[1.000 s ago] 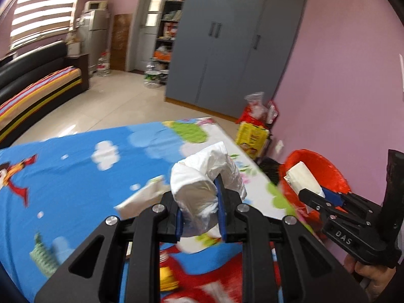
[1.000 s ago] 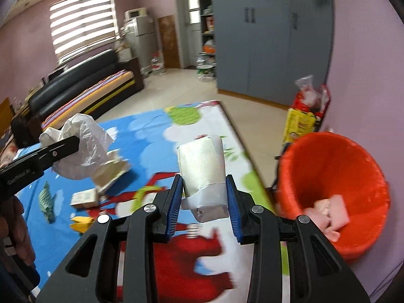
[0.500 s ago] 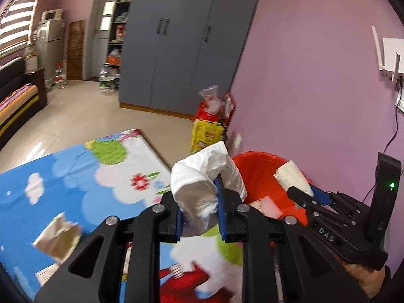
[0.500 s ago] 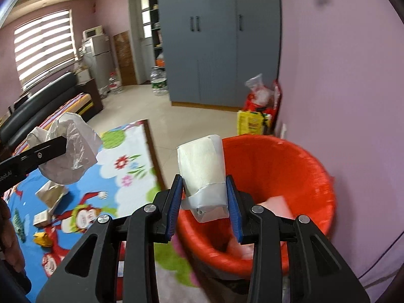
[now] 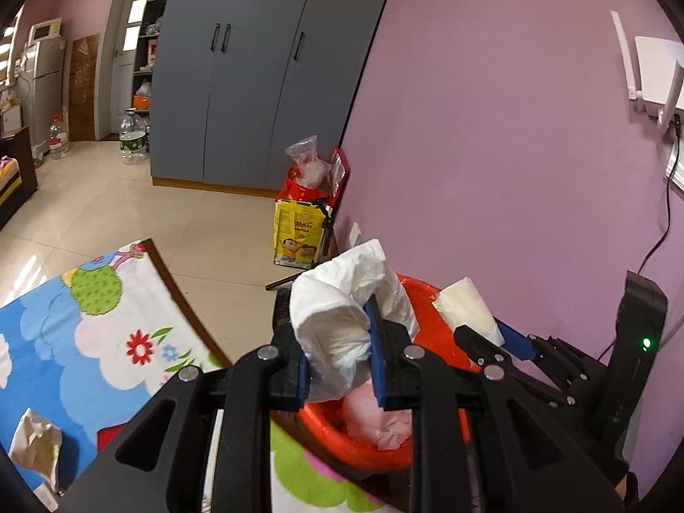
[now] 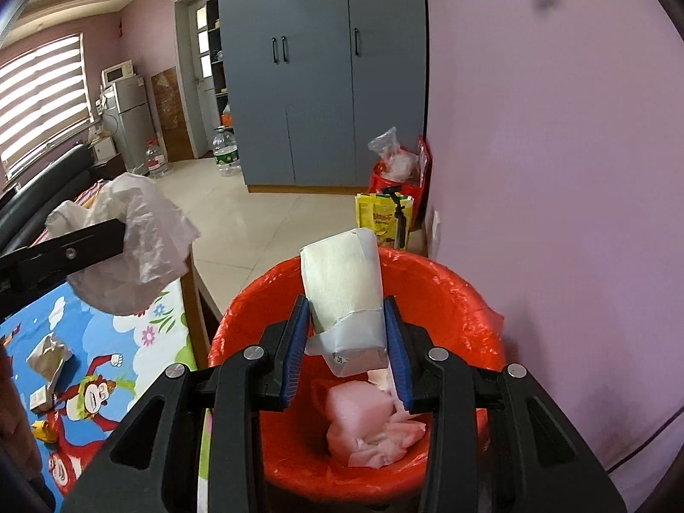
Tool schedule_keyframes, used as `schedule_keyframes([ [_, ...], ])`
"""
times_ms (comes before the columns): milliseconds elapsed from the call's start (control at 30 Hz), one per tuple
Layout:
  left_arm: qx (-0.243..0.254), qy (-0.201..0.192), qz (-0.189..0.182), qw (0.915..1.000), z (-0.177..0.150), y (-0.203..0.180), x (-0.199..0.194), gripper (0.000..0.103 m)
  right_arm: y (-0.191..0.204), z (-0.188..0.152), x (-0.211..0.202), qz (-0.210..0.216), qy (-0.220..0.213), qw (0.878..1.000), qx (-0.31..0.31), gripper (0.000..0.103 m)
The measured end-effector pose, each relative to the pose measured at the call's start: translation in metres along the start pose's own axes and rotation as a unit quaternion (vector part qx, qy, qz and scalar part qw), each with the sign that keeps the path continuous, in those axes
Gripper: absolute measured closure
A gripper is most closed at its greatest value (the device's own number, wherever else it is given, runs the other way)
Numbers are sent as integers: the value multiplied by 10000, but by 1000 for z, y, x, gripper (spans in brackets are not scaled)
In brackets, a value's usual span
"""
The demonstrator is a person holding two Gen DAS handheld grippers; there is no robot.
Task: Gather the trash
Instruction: 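Carry the tissue and white roll over the bin and open both tools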
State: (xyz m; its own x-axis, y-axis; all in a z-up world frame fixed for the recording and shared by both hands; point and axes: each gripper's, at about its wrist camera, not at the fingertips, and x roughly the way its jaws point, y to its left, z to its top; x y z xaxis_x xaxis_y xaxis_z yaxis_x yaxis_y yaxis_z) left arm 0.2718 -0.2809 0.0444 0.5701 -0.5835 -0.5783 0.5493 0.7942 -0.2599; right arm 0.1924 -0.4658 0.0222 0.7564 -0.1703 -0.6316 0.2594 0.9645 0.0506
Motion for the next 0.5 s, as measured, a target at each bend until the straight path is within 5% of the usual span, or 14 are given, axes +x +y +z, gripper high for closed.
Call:
schedule_keyframes([
  [133,40,68,-153,9999,7,-9,15,79,-7,3,1,-52,-9,10000,43,66],
  [200,1,90,-206,9997,10,-9,20,57,-9,4,1,-74,-16,9999,68,56],
  [500,-197,64,-177,9996,7,5,14,55,-12,1,2,-89,-6,9998,157,47],
])
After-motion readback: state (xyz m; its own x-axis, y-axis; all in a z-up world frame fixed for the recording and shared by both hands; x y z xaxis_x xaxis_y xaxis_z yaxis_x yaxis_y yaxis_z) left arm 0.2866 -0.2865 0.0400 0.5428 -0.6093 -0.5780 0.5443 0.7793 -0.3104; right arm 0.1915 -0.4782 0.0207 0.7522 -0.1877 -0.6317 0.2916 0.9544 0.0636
